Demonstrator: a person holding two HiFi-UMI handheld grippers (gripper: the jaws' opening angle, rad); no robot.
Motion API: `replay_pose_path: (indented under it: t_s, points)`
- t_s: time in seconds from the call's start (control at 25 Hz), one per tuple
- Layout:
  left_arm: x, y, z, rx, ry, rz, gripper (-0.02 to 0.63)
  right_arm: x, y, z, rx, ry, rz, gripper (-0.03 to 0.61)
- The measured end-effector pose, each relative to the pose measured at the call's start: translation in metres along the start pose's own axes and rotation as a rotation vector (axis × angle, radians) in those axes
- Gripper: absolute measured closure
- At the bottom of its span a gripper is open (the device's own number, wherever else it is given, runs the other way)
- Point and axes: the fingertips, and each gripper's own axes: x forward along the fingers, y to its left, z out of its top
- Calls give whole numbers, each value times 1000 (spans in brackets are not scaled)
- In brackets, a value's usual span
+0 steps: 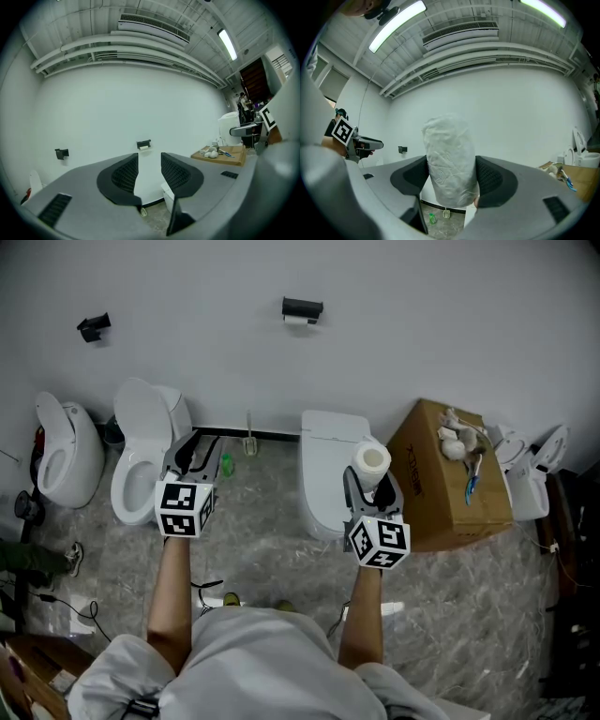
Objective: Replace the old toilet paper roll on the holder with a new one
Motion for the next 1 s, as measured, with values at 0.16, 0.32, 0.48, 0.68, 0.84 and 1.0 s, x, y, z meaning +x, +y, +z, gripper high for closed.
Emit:
replay_pose_path:
  t_s: [0.16, 0.32, 0.48, 0.68, 0.84, 1.0]
  points:
    - [11, -19, 2, -5, 0, 12, 466, 3, -23, -2, -5, 3, 19, 264]
    - [23, -37, 2, -19, 3, 29, 466, 7, -45, -5, 5, 7, 41, 264]
    - [38, -53, 0, -14, 13, 38, 466, 14, -62, -9, -7, 19, 61, 265]
    - [60, -55, 0, -16, 5, 32, 466, 36, -70, -14, -17, 23, 77, 264]
    - [80, -47, -6, -20, 8, 27, 466, 56, -72, -19, -24, 26, 80, 264]
    - [107, -34, -12, -21, 11, 14, 466, 84, -73, -24, -21, 30, 71, 264]
